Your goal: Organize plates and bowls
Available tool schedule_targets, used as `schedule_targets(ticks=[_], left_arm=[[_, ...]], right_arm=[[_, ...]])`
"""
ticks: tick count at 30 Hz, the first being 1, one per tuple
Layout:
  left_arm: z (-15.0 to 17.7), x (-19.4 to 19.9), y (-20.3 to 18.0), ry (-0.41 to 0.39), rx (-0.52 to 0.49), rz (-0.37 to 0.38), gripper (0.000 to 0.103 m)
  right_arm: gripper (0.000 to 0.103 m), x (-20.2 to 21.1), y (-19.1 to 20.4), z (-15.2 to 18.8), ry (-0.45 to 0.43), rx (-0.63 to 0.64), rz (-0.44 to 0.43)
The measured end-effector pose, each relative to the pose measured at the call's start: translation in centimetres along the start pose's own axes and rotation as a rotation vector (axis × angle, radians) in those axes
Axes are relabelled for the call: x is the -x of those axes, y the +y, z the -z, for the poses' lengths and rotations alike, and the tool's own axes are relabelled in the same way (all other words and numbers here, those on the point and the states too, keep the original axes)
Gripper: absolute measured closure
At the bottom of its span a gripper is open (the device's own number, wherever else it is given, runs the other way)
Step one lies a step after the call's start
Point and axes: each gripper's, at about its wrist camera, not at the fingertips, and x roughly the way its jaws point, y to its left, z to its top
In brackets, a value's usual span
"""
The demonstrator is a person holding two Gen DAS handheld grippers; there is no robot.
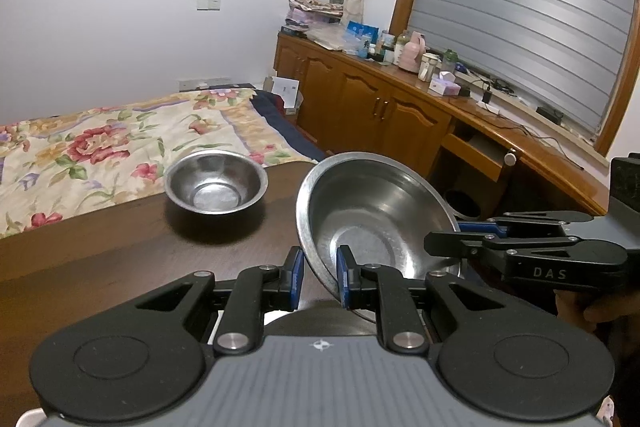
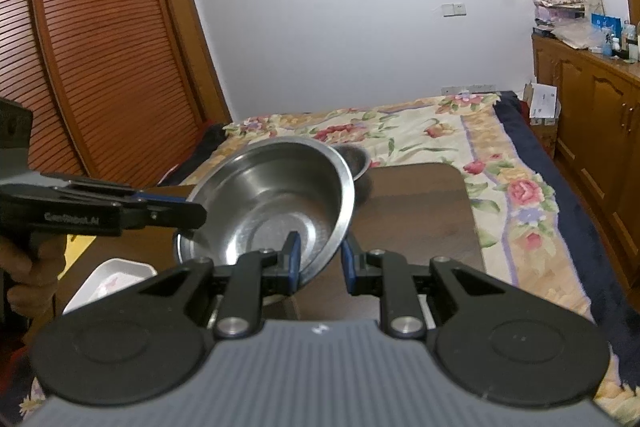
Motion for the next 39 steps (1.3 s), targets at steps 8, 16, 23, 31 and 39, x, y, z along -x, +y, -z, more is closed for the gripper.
schedule_targets(ticks=[8,16,23,31,39], left_arm=[[2.2,1.6,0.5,-0.003,0.006,-0.009,0.083],[3.6,2.8,0.7,-0.012,-0.002,-0.019,0.082],[5.3,3.3,0.9,-0.005,0.017,-0.025,0.081],[7.1,3.9,0.5,0.014,-0.003,-0.053,0.081],[8.6,2.7,0.3,0.050,-0.052,-0.095,0.080]], right_arm=[[0.079,-0.4,1.4,1.5,0.025,-0.005,-0.017],[0.079,-0.1,2.6,2.6,0.034,-0.004,-0.027],[0.079,0.1,3.5,3.5,0.040,-0.002,-0.038],[0.079,0.0,4.6,4.7,0.057,0.013,-0.040],[0.079,-0.7,5.7,5.5,0.078,0.073,0.004]])
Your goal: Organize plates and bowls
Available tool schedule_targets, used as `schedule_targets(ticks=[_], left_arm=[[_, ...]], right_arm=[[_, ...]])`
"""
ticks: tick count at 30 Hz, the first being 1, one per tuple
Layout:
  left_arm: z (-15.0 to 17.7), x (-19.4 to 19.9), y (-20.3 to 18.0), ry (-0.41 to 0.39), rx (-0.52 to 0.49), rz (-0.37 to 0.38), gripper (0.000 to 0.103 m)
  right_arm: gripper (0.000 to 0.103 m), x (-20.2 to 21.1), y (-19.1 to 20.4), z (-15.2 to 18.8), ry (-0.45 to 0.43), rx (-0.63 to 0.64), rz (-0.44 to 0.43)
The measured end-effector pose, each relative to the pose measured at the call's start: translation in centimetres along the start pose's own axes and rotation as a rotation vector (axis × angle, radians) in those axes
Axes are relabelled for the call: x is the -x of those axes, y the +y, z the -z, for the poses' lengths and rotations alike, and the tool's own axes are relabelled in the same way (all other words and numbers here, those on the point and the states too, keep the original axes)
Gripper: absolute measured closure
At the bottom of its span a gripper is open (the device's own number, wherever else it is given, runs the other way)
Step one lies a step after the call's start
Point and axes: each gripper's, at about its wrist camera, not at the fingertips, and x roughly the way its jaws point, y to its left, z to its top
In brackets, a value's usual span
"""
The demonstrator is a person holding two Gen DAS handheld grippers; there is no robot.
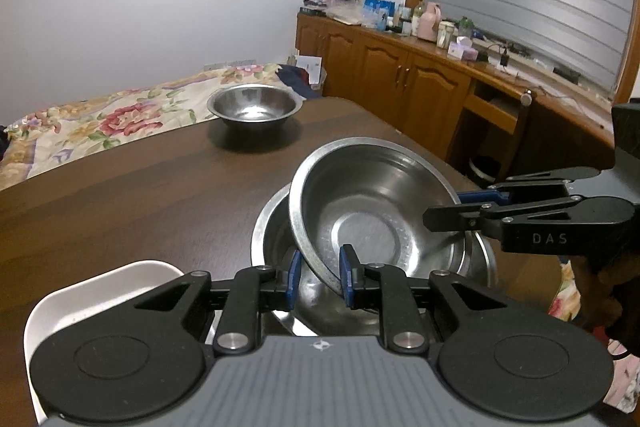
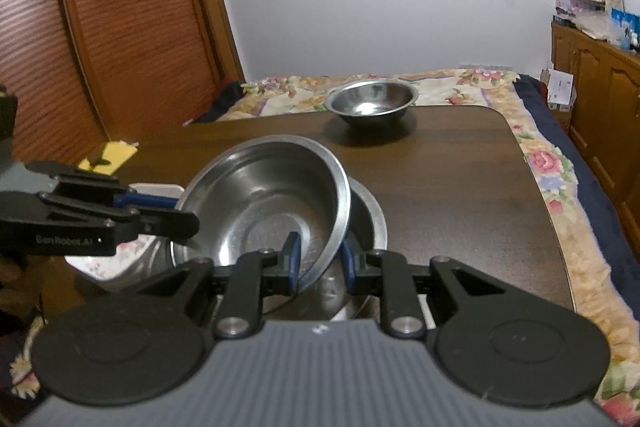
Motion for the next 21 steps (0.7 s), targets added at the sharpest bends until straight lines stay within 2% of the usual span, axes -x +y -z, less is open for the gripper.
schedule_targets(ticks=[5,21], left_arm=[[0.28,-0.21,0.32,0.007,0.002,0.002,0.080],[0.54,-0.52,0.08,0.021,0.008,-0.003,0.080]], right_arm=[[0.079,-0.26,0.41,0.29,0.012,0.038,0.030],[0.079,-0.24,0.47,0.34,0.018,0.036,0.012]])
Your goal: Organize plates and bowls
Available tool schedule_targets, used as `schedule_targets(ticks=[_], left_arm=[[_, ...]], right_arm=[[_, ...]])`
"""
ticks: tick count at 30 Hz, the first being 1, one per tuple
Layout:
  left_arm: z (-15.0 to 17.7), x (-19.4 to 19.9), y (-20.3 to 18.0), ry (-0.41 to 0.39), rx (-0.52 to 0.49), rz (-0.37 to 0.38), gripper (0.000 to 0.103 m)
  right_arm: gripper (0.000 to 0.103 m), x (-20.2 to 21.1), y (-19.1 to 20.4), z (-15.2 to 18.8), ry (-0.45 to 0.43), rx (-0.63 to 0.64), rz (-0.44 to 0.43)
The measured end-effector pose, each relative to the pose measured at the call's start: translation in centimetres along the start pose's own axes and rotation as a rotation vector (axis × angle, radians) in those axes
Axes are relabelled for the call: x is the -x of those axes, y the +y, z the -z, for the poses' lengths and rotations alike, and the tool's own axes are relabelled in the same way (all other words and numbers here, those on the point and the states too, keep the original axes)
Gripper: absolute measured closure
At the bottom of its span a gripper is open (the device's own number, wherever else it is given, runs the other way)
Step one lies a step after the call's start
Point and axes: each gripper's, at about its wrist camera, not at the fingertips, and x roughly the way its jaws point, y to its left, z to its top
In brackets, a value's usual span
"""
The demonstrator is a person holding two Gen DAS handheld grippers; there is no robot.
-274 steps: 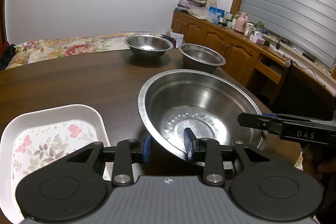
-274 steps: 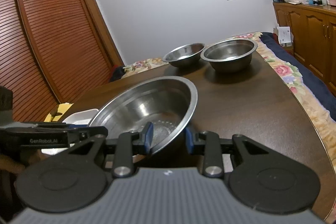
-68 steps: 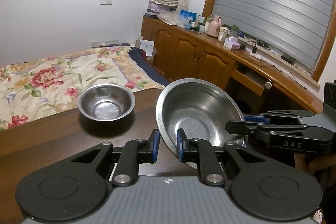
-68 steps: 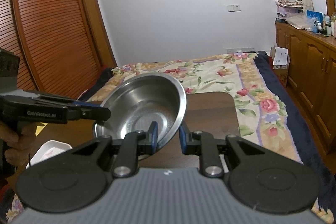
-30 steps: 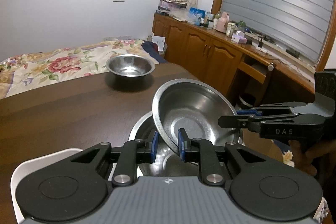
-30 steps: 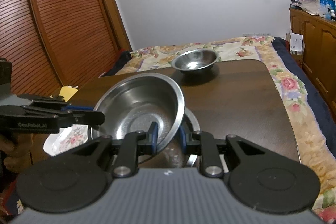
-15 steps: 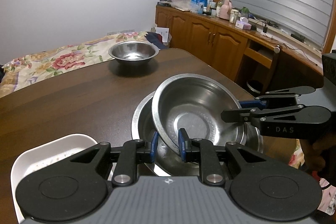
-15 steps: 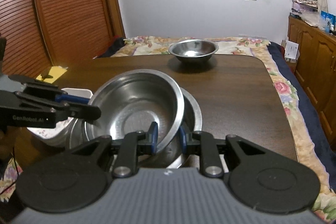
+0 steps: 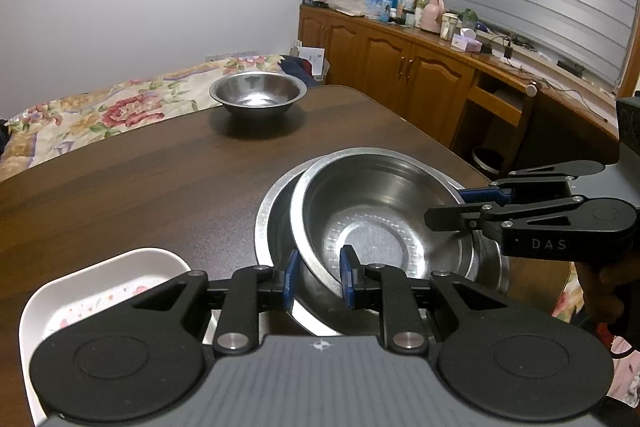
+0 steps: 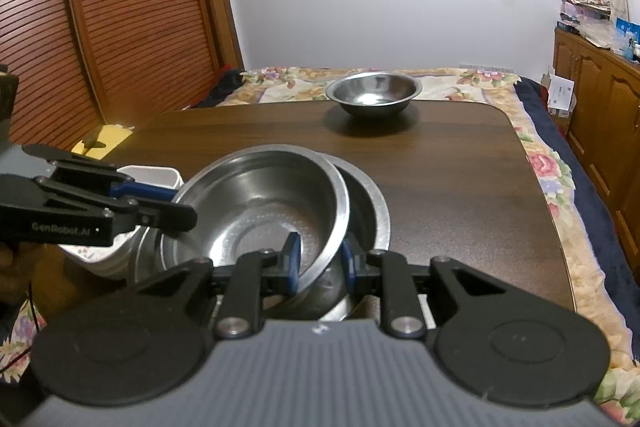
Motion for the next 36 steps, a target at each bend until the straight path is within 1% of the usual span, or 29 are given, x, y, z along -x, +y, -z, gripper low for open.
schedule_targets(ticks=[15,36], left_arm=[[-0.2,0.2,0.2,-0.016,0.006,-0.011,0.080],[-1.5,0.6,0.1,-0.061,-0.001,-0.017,0.080]], right_arm=[[0.080,0.2,0.0,-0.1,-0.008,0.008,0.010],[0.079,1.3,-0.4,-1.4,-0.074,0.000,0.005]])
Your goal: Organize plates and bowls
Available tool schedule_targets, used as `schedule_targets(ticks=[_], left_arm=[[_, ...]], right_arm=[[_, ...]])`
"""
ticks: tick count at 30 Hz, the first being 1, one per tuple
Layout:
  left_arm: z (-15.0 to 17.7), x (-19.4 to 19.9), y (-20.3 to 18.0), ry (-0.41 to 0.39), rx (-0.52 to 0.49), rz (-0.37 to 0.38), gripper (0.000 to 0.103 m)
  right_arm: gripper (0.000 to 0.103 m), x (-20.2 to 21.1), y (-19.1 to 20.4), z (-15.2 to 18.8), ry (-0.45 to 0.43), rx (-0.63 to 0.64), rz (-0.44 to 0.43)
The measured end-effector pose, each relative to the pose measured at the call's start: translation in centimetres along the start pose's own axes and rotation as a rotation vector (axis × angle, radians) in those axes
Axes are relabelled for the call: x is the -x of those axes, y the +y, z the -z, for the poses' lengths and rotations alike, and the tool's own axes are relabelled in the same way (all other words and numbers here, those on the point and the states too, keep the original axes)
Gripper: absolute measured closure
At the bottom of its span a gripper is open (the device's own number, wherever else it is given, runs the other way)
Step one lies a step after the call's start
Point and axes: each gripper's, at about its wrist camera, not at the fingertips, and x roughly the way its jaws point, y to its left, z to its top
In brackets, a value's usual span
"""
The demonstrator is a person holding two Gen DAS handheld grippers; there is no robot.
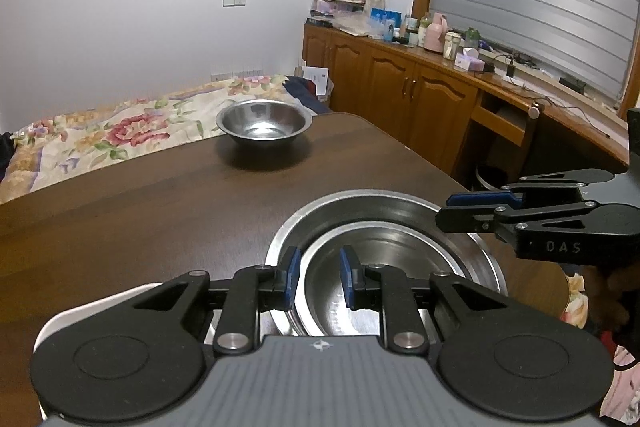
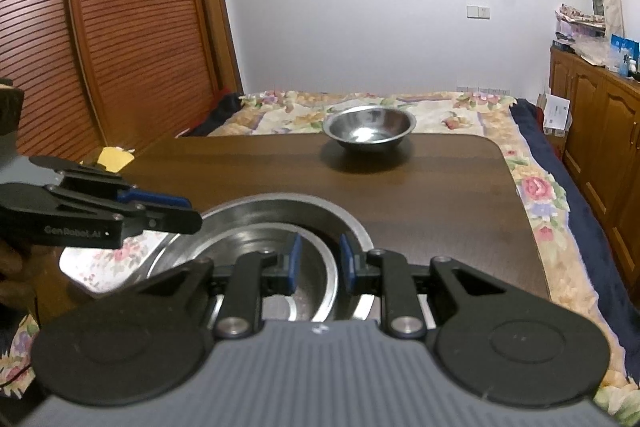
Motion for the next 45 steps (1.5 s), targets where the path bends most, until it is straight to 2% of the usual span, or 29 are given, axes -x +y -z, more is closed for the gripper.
schedule_targets(ticks=[9,18,20,24,25,27,33,45], left_arm=[[-1.4,0.0,0.3,-0.022,-0.020,-0.030,0.077],[-4.8,-1.3,2.2,-0.051,-0.016,-0.079,0.075],[-5.6,-1.9,2.8,-0.056,0.000,-0.090,0.073],[-6.9,-3.4,3.8,-0.062,0.012,-0.113,0.066],[-7.2,-3.8,4.0,-0.063,0.015,-0.114,0.064],[-7.7,-4.6,4.4,-0.064,0.023,-0.116,0.057],[-9.0,-7.2,5.1,-0.048,0.035,-0.120,0.047],[-9.5,-12.4,7.5,-0.009,0.114,-0.144,0.046]], right_arm=[[0.079,0.3,-0.8,-2.0,-0.049,0.010,0.007],[0.079,-1.3,-3.5,-5.3,-0.084,0.011,0.027],[0.078,-2.1,-4.1,-6.0,-0.091,0.008,0.034],[0.060,-4.1,-5.5,-6.9,-0.103,-0.021,0.034],[0.059,-4.6,-5.8,-7.1,-0.104,-0.026,0.032],[0.058,-5.7,-6.3,-7.3,-0.104,-0.029,0.032],[0.056,-9.9,-7.1,-7.7,-0.062,-0.020,0.039],[0.056,-15.1,-8.6,-7.8,-0.028,-0.102,0.021]])
